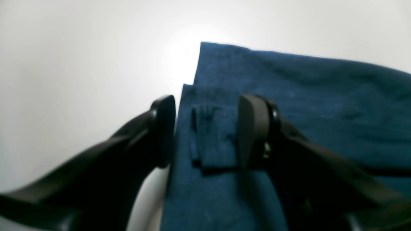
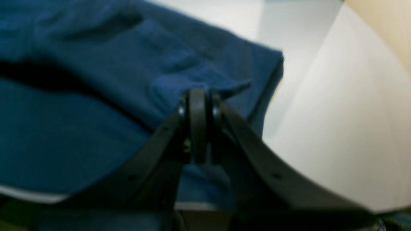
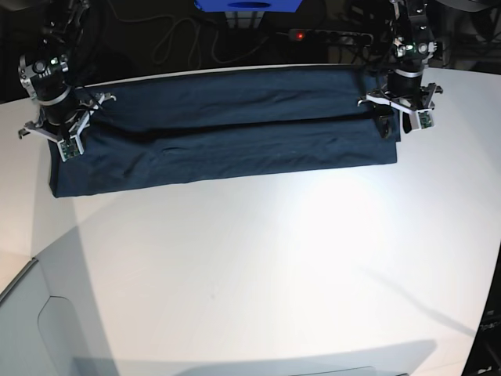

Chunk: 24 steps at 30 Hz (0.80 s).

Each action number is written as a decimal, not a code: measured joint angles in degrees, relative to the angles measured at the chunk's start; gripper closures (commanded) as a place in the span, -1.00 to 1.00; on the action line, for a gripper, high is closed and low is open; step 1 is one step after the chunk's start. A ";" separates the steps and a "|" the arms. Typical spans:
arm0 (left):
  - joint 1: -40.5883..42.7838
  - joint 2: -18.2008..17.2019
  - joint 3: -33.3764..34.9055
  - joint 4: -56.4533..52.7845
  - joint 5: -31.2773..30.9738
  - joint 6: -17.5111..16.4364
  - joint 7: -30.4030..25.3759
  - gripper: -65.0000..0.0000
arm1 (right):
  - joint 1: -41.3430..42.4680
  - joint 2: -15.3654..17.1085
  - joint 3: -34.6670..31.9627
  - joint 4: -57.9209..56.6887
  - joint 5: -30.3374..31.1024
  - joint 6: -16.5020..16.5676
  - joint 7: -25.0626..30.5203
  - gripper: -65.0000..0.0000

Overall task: Fold the T-shirt properly
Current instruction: 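Release the strip and reposition both grippers at its two ends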

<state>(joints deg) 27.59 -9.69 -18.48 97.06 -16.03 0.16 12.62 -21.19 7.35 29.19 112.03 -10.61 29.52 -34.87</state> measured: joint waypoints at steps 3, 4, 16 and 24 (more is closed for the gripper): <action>0.00 0.00 -0.02 0.00 0.00 0.00 -0.02 0.06 | -0.44 0.07 1.14 0.61 -0.11 -0.02 0.00 0.99; -0.02 0.00 -0.02 -0.20 -0.02 0.00 -0.02 0.06 | -0.39 0.09 1.14 0.63 -0.09 -0.02 0.00 0.99; -0.13 0.00 0.00 -0.33 0.02 -0.02 -0.02 0.06 | -0.20 0.09 3.26 0.02 0.13 -0.02 -0.42 0.62; 0.13 0.02 0.00 -0.33 0.24 -0.02 -0.02 0.06 | -0.11 0.02 3.54 -4.79 -0.31 0.00 -0.74 -0.44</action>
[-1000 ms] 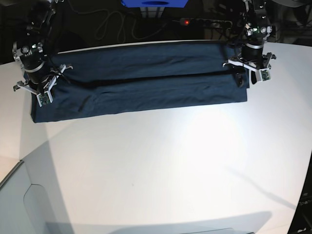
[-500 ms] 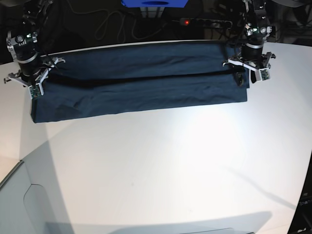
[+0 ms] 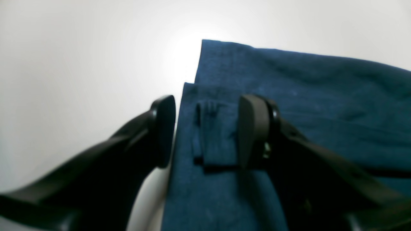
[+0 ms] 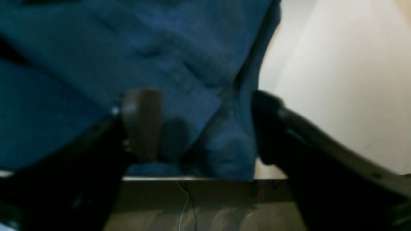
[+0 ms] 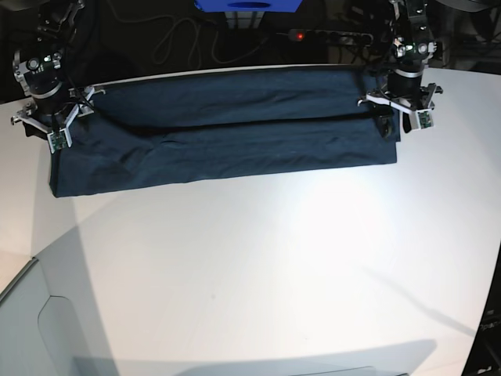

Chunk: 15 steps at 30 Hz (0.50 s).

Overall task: Fold the T-shirt properly
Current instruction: 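Release the strip and reposition both grippers at its two ends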

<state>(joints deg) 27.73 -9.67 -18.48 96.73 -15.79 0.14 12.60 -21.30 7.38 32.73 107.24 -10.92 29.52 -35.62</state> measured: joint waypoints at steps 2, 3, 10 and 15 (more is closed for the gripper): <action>0.07 -0.02 0.00 0.02 0.00 -0.02 0.02 0.06 | 0.17 -0.28 2.47 0.26 0.61 -0.02 0.63 -0.51; 0.07 -0.02 0.00 0.02 0.00 0.00 0.00 0.05 | 0.33 -0.61 3.72 0.68 0.37 -0.02 0.39 -0.51; 0.07 0.13 -1.68 1.36 -0.09 -0.35 0.68 0.05 | 0.35 -2.47 3.96 5.86 0.33 -0.02 0.72 -0.52; 0.07 -0.13 -3.54 3.17 -0.13 -0.20 0.11 0.04 | 0.57 -2.97 -1.44 0.61 0.48 0.00 1.33 -0.52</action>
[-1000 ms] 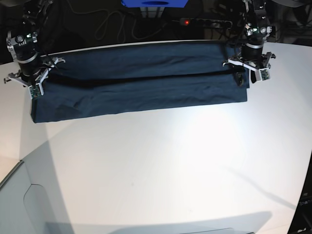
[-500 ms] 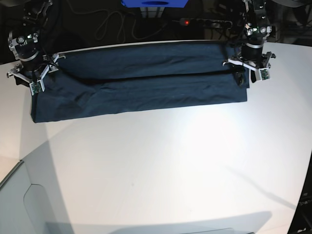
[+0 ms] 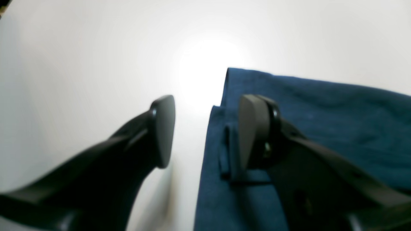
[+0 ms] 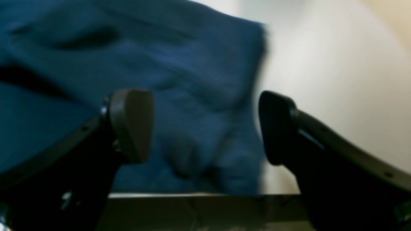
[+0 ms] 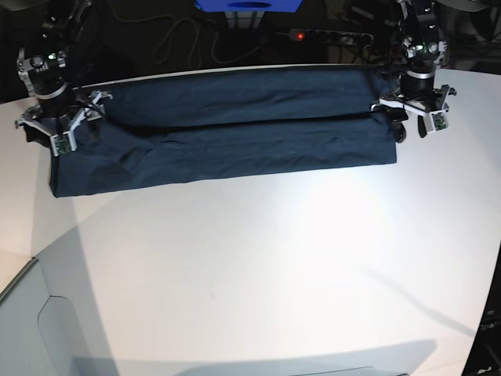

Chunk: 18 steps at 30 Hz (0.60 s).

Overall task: Fold the T-shirt properly
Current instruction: 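Release the strip and reposition both grippers at its two ends, then grasp the strip end with the left gripper and fold it toward the right gripper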

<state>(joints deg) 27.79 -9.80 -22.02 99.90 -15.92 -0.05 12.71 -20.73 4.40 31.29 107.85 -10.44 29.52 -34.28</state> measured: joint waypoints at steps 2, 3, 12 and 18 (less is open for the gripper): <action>0.00 -0.04 0.02 0.33 -0.11 -0.07 0.28 0.01 | 0.57 0.02 -1.36 -3.15 -0.48 0.00 -0.81 -0.52; 0.20 -0.04 0.02 0.42 -0.11 -0.02 0.09 -0.04 | 1.03 0.02 -1.84 -4.68 -0.39 0.00 -0.66 -0.51; 2.51 0.57 0.09 0.55 -0.13 -0.15 0.31 -0.24 | 3.08 0.26 -3.08 -11.23 0.13 -0.04 0.85 -0.51; 4.42 0.90 0.37 -0.15 -0.13 -0.04 0.26 -0.24 | 3.23 0.33 -3.08 -11.39 0.15 -0.04 0.90 -0.51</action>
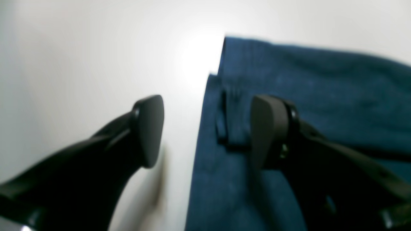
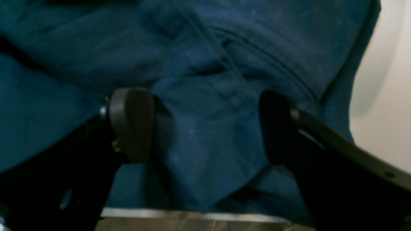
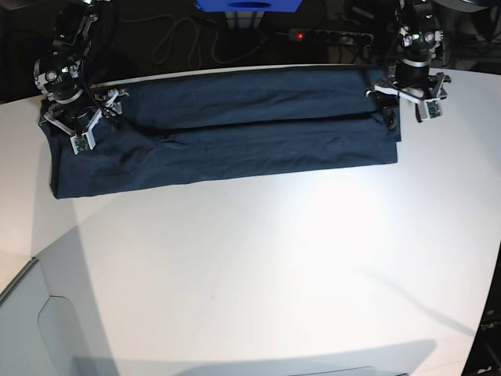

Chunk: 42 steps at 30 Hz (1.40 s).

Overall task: Fold the T-shirt properly
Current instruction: 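Grasp the strip end with the left gripper and fold it toward the right gripper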

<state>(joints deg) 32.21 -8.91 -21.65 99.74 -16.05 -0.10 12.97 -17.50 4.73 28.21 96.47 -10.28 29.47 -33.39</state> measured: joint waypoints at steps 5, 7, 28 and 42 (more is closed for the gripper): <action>-0.13 1.46 0.26 -3.13 -3.56 0.02 0.09 -0.24 | 0.00 0.02 0.00 -0.09 0.02 0.02 0.02 -0.51; -0.13 1.20 1.18 -4.37 -4.92 0.46 -0.37 -0.24 | 0.00 0.02 0.00 -0.09 0.04 0.00 0.04 -0.51; -3.21 1.14 2.91 -7.17 -6.67 -0.11 -1.11 1.00 | 0.00 0.02 0.00 -0.17 0.02 0.00 0.22 -0.51; -3.82 1.18 6.14 4.63 -6.05 0.46 -0.74 1.00 | 0.00 0.09 0.00 -0.48 0.07 0.00 0.52 -0.51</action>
<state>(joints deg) 28.38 -7.73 -15.51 104.38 -22.11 0.36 12.23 -17.50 4.82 28.21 95.98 -10.22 29.47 -32.86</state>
